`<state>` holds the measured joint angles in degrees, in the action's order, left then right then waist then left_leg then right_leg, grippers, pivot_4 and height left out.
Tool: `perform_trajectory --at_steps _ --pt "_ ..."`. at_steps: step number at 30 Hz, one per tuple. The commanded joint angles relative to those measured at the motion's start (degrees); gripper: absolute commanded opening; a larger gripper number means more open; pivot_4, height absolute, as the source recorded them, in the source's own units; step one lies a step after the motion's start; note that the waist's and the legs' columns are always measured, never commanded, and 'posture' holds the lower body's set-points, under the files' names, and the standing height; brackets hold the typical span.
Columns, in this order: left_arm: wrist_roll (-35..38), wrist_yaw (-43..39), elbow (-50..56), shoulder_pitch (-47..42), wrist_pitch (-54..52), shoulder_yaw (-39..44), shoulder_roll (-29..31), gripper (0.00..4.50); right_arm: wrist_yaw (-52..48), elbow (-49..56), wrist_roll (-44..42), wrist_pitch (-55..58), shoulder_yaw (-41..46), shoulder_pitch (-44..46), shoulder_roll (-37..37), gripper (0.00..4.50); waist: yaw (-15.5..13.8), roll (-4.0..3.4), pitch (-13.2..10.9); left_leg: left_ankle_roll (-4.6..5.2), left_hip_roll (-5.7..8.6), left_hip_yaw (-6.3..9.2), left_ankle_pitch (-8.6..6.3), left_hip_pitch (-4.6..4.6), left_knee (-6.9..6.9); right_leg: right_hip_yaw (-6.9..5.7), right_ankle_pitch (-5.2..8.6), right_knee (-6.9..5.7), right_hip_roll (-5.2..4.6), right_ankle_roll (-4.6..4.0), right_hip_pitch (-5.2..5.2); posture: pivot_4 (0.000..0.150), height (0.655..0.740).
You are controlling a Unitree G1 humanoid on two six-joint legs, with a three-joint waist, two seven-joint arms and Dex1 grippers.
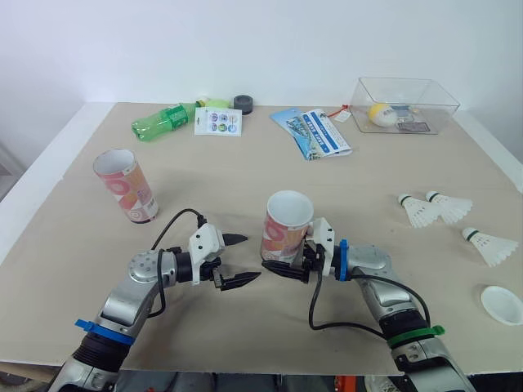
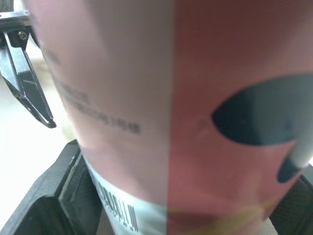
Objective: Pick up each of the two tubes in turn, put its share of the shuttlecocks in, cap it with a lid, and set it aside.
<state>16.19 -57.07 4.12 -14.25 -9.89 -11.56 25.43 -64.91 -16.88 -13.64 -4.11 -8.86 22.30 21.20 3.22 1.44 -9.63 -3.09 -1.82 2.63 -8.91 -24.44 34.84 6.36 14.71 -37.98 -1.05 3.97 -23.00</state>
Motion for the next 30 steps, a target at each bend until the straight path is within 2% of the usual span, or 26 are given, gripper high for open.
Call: perform_trajectory --at_steps 1,11,17,24,29,30 --pt "-0.06 -0.31 0.68 -0.45 1.14 -0.03 0.0 4.5 0.54 -0.85 1.75 -0.81 -0.61 -0.94 0.94 3.52 0.0 0.0 0.0 0.0 0.0 0.0 0.0 0.0 0.0 0.0 0.0 0.0 0.0 0.0 0.0 0.15 0.74" --pt "-0.25 -0.73 0.25 -0.73 1.41 -0.22 0.09 4.5 1.39 0.24 0.67 0.04 0.3 -1.5 0.63 3.52 0.0 0.0 0.0 0.0 0.0 0.0 0.0 0.0 0.0 0.0 0.0 0.0 0.0 0.0 0.01 0.15 0.74" --pt "-0.34 -1.18 -0.74 -1.61 2.12 -0.04 -0.23 4.5 6.85 4.59 -3.6 4.02 4.88 -2.61 -0.19 3.52 -0.18 0.0 0.0 0.0 0.01 0.0 0.0 -0.01 0.0 0.0 0.0 0.0 -0.01 0.0 0.0 0.15 0.74" --pt "0.03 -3.22 -2.57 -4.45 2.82 -0.85 -1.28 4.5 19.23 18.6 -8.02 9.79 16.12 -8.03 1.68 3.52 -0.59 -0.12 -0.1 0.0 0.07 0.03 0.0 -0.26 0.0 0.01 0.02 0.0 -0.04 0.12 -0.18 0.15 0.74" --pt "-0.34 -5.28 -6.03 -6.67 4.19 -1.63 -2.0 4.5 32.87 26.26 -8.08 12.14 27.39 -9.61 2.81 3.52 -0.57 -0.16 -0.13 -0.01 0.08 0.03 0.0 -0.3 -0.08 0.01 -0.04 0.0 -0.03 0.34 -0.25 0.15 0.74" --pt "-0.5 -6.17 -7.22 -7.52 4.64 -1.99 -2.09 4.5 37.08 26.67 -7.03 11.12 31.74 -10.17 3.3 3.52 -0.57 -0.17 -0.13 0.0 0.07 0.04 0.0 -0.3 -0.09 0.01 -0.04 0.0 -0.02 0.34 -0.26 0.15 0.74"
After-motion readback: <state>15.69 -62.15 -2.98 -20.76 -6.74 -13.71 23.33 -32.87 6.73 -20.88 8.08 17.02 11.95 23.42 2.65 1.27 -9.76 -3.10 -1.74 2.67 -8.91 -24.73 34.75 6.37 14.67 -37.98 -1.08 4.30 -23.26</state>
